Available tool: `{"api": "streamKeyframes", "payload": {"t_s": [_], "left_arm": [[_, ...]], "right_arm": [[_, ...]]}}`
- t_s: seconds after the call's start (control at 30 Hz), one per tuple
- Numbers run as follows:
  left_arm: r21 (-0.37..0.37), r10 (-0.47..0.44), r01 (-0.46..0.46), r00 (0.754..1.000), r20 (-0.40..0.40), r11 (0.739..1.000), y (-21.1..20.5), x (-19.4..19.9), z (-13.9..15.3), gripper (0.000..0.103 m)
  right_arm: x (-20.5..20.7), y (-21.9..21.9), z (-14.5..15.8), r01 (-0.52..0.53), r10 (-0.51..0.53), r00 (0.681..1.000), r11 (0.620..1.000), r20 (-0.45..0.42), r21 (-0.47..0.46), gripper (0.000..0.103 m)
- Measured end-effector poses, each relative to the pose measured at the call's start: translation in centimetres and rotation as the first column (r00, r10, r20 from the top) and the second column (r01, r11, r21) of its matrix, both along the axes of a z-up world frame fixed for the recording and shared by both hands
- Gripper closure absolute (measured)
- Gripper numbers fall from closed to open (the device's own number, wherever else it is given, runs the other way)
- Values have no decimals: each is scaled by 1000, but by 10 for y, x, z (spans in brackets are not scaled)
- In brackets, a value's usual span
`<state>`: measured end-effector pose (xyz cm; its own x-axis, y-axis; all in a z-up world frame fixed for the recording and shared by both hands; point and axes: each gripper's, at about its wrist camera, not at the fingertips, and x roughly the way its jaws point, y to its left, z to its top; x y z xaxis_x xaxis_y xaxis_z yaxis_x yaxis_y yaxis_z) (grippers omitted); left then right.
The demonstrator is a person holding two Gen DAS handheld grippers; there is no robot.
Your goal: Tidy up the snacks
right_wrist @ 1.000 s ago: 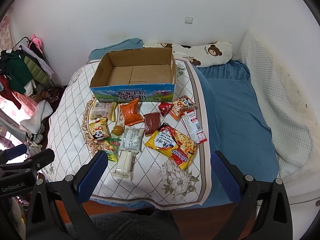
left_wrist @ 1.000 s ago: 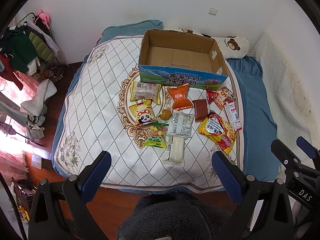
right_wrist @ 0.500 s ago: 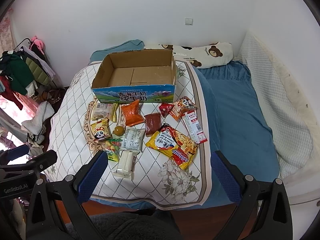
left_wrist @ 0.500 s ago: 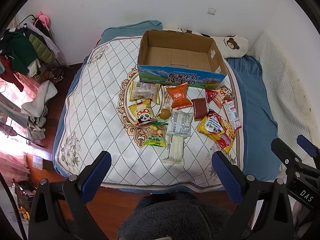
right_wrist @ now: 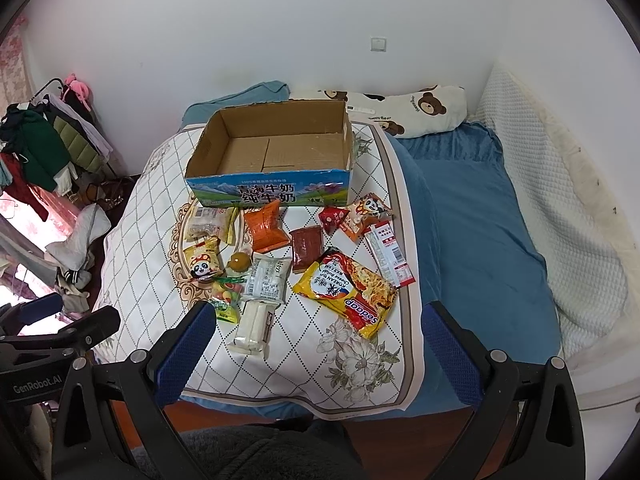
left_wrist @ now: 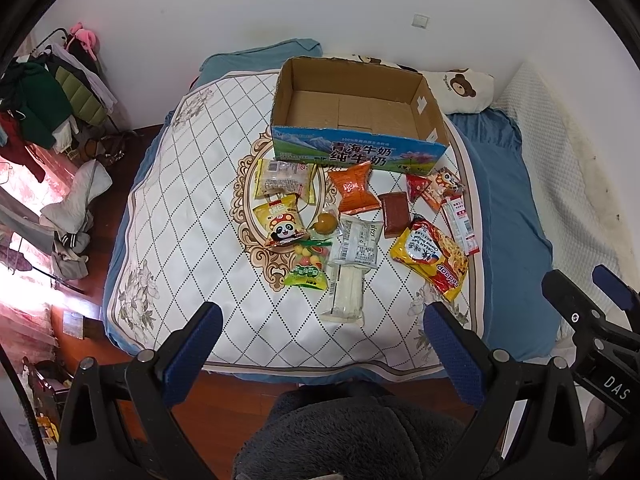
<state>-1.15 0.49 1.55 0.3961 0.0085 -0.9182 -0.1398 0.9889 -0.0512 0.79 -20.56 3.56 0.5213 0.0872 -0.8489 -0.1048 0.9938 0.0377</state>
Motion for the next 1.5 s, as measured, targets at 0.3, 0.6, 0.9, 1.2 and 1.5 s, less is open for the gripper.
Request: {"api": "streamKeyframes", "payload": {"t_s": [0.3,0.6,0.9,1.2,1.5], "left_arm": [[2,0,0,1000,1,1000,0,0,0,0],[5,2,-2,1000,2,1000,-1,-1,0,0],[-12,38,-39,999,-26,999,3,14,-15,0],[4,69,-70,983,-168,998,-2,59,-117,0],[3,-10,12,931,-365,1000,-33,104,-248,0]], "right_arm": [[-1,2,2,-2,2,1000,1000,3,0,0],[0,4,3,-6,6,1000,1000,2,6,0],[10,0,-8,-4,4,1000,1000,-22,22,0],[82,-2,-114,-184,164,975,975,-153,-123,0],[162,4,-269,-496,405,809,860,-425,-124,0]]}}
